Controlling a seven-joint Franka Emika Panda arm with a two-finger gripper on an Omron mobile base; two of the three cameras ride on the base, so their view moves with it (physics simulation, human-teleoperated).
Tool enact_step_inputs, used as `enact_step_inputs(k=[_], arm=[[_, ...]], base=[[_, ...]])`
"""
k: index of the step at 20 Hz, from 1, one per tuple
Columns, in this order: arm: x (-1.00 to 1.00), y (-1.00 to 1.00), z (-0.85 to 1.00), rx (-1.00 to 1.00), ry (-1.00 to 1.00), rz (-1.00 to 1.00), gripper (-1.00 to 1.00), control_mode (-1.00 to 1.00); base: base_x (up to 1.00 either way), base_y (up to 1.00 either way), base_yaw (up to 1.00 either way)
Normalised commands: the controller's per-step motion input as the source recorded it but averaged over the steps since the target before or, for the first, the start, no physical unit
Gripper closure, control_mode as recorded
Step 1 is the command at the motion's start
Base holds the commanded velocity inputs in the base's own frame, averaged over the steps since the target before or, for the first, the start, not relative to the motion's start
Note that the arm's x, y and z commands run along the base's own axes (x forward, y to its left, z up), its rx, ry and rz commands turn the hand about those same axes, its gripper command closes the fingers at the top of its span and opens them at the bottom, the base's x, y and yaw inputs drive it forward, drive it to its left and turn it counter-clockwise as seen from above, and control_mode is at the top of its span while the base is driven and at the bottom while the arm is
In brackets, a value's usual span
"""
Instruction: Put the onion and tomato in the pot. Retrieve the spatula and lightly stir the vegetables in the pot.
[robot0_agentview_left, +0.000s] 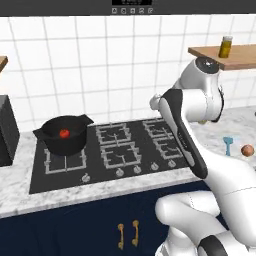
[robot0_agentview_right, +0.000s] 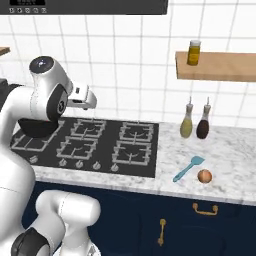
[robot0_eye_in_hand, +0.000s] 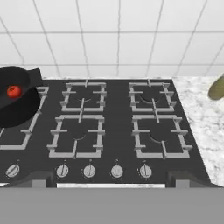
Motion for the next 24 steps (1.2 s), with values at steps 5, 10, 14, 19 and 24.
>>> enact_step_inputs(k=[5,10,14,19,24], arm=[[0.00,0.00,0.00,0.00,0.00,0.00,-1.00,1.00],[0.00,0.00,0.00,0.00,0.00,0.00,-1.00,1.00],[0.00,0.00,0.00,0.00,0.00,0.00,-1.00,1.00],[0.00,-0.74,-0.46,0.14,0.06,-0.09,-1.00,-1.00],[-0.02,-1.00,-1.00,0.12,0.54,-0.20,-1.00,-1.00]], base=[[0.29,-1.00,0.00],[0.76,-0.58,0.00],[0.46,-0.58,0.00],[0.00,0.00,0.00],[0.00,0.00,0.00]])
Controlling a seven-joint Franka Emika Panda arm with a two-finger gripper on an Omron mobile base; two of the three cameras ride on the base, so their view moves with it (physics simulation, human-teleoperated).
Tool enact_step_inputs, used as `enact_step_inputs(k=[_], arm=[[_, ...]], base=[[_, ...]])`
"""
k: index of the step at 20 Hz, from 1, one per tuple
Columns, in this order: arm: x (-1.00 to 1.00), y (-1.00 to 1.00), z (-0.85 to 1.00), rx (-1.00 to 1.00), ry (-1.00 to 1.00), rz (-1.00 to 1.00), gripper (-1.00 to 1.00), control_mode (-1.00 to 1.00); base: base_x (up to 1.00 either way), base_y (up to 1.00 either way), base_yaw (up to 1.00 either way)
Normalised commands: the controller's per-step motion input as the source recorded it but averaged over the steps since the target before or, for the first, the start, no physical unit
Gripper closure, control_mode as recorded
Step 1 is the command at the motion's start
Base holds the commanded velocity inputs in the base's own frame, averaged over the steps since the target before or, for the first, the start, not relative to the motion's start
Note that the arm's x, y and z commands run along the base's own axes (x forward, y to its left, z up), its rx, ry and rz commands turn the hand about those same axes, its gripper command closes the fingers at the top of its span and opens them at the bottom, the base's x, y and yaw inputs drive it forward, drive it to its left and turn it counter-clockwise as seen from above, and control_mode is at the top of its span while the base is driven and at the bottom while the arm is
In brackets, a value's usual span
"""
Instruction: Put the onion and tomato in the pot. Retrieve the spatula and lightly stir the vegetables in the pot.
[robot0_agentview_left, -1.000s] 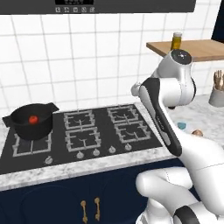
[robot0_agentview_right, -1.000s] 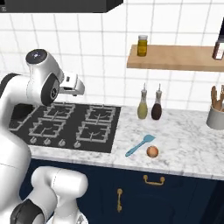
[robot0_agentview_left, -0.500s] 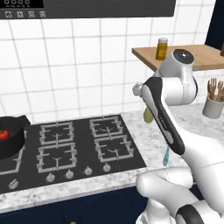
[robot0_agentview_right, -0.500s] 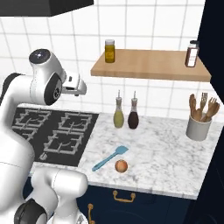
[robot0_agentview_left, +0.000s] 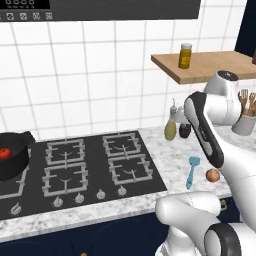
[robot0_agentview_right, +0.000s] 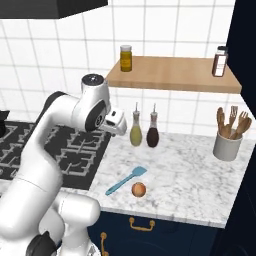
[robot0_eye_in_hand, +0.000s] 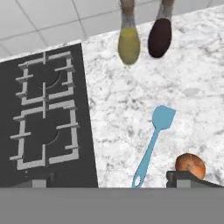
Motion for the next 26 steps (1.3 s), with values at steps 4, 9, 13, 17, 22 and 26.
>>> enact_step_inputs(k=[4,9,13,17,22,26], arm=[[0.03,-1.00,-1.00,0.06,0.49,-0.22,-1.00,-1.00],[0.15,-1.00,-1.00,0.00,0.09,-0.09,-1.00,-1.00],[0.00,-0.56,-0.67,0.01,0.08,-0.07,-1.00,-1.00],[0.01,0.00,-0.47,0.00,0.08,-0.01,-1.00,-1.00],[-0.11,0.00,-0.44,0.03,0.19,0.00,-1.00,-1.00],[-0.18,0.00,-0.40,0.02,0.06,0.00,-1.00,-1.00]], base=[[0.00,0.00,0.00],[0.00,0.00,0.00],[0.00,0.00,0.00],[0.00,0.00,0.00],[0.00,0.00,0.00],[0.00,0.00,0.00]])
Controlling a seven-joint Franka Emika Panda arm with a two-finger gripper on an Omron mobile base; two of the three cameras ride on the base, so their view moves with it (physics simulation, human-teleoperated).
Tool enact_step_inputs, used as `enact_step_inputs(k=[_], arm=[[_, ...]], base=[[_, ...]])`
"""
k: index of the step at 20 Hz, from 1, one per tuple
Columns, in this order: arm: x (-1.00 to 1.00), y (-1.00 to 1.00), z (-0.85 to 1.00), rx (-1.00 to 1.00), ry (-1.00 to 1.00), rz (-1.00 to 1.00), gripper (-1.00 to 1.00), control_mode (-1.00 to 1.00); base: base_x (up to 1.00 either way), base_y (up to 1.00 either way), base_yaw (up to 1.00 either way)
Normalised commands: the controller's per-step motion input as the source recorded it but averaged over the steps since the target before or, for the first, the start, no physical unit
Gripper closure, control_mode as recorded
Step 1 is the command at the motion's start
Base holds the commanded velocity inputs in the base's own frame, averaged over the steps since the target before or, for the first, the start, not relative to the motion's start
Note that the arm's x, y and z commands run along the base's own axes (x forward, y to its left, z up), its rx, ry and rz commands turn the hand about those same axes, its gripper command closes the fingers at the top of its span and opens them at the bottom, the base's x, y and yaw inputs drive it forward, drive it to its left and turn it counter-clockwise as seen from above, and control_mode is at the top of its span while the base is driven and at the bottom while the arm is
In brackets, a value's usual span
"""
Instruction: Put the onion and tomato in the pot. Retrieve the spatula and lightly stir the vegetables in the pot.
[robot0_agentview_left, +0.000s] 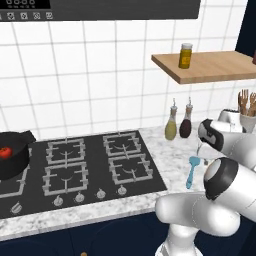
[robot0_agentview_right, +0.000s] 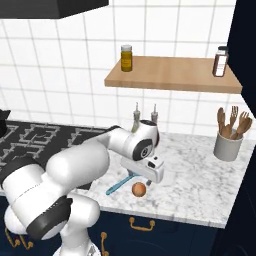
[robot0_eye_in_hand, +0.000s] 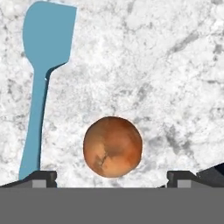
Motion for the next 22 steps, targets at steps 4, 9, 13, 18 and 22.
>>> enact_step_inputs(k=[4,9,13,18,22], arm=[[-0.03,0.00,-0.30,0.03,0.00,0.00,-1.00,-1.00],[0.00,0.00,-0.33,0.02,0.00,0.00,-1.00,-1.00],[0.00,0.00,-0.33,0.01,0.00,0.00,-1.00,-1.00],[-0.12,0.01,-0.31,0.00,0.02,0.00,1.00,-1.00],[-0.03,0.04,-0.11,0.00,0.04,0.00,1.00,-1.00]], base=[[0.00,0.00,0.00],[0.00,0.00,0.00],[0.00,0.00,0.00],[0.00,0.00,0.00],[0.00,0.00,0.00]])
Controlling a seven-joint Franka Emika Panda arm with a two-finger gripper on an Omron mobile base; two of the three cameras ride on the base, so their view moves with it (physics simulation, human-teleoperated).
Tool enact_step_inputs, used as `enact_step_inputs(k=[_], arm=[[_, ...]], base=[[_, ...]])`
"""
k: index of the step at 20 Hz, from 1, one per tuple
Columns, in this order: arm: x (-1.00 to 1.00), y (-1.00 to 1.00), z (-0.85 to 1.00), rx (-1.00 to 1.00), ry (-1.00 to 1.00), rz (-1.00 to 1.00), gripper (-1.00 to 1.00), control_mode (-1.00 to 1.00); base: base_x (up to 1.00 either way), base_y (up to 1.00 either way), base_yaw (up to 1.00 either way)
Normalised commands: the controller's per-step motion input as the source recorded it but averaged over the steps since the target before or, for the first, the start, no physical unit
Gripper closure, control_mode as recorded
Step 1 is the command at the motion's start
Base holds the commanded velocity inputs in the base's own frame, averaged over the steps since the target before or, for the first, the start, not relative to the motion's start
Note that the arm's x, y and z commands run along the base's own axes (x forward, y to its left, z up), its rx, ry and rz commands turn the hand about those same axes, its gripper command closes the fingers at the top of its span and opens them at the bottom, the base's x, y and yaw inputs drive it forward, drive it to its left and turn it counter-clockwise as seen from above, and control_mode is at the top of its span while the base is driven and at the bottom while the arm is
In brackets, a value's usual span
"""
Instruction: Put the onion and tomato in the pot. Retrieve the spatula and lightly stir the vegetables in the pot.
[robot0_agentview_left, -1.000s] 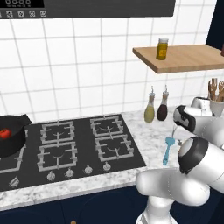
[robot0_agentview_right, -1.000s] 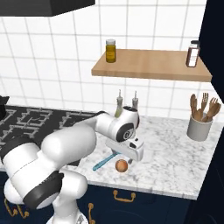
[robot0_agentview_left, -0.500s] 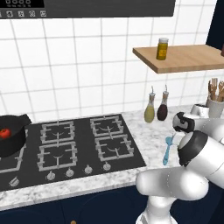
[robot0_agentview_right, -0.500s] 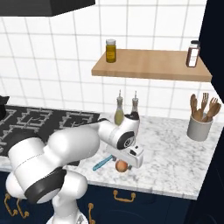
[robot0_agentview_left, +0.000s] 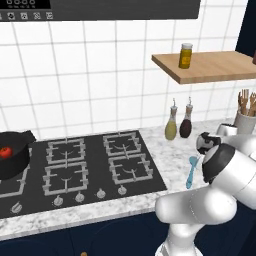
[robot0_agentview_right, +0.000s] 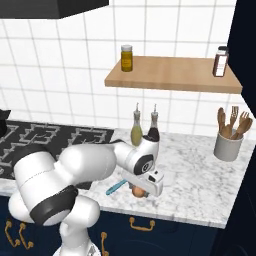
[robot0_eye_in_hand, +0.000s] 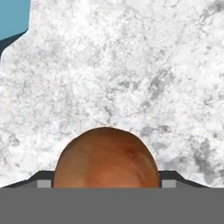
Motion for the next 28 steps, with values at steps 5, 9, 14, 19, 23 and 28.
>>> enact_step_inputs(k=[5,9,14,19,23,28], arm=[[-0.19,0.01,0.39,0.05,-0.12,0.00,1.00,-1.00],[-0.40,0.13,1.00,0.03,-0.25,0.00,1.00,-1.00],[-0.41,0.45,1.00,0.00,-0.19,0.05,1.00,-1.00],[-0.37,0.63,1.00,0.00,-0.23,0.08,1.00,-1.00],[-0.06,0.85,1.00,-0.10,-0.11,0.10,1.00,-1.00],[-0.10,0.65,0.95,-0.10,-0.09,-0.06,1.00,-1.00]], base=[[0.00,0.00,0.00],[0.00,0.00,0.00],[0.00,0.00,0.00],[0.00,0.00,0.00],[0.00,0.00,0.00],[0.00,0.00,0.00]])
